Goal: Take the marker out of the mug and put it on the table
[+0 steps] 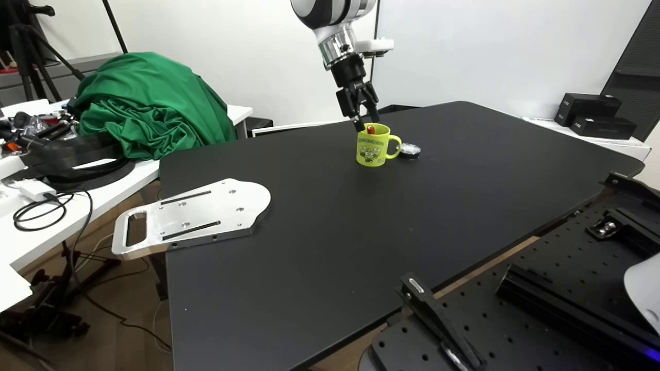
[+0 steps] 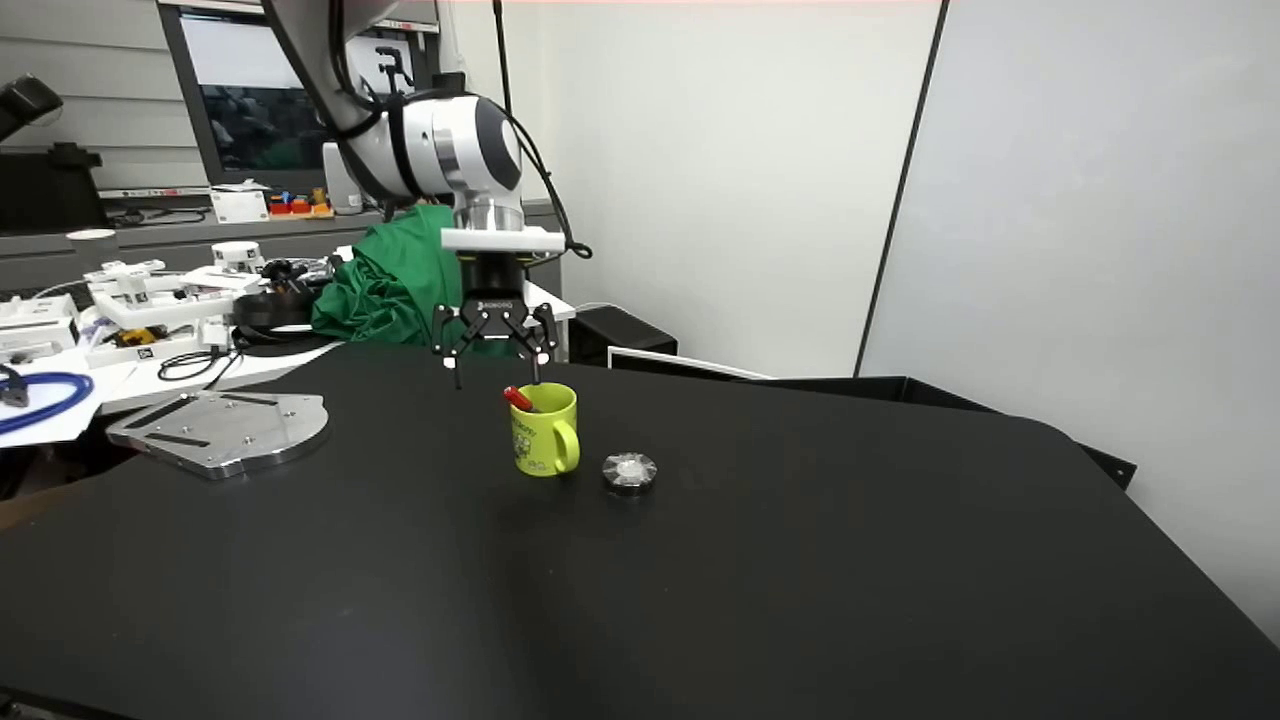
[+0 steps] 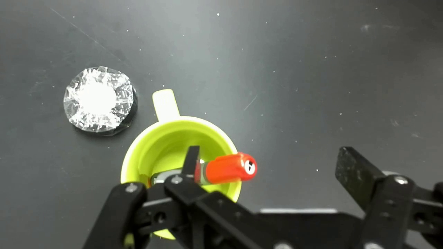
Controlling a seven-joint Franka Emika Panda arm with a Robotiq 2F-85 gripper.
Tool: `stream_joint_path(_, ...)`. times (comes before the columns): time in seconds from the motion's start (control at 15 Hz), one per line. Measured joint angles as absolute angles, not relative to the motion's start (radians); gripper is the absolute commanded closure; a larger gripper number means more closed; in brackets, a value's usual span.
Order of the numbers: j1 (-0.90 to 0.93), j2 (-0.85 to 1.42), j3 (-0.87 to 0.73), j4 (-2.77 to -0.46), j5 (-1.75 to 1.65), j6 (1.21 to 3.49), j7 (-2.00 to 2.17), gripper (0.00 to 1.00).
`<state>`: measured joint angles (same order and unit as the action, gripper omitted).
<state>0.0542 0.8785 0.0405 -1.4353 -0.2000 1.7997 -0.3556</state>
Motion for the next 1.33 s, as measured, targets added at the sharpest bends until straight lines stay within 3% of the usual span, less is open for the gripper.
stream_joint_path(1.33, 0.083, 0.898, 0.006, -1.368, -0.221, 1.669, -0.152, 0.00)
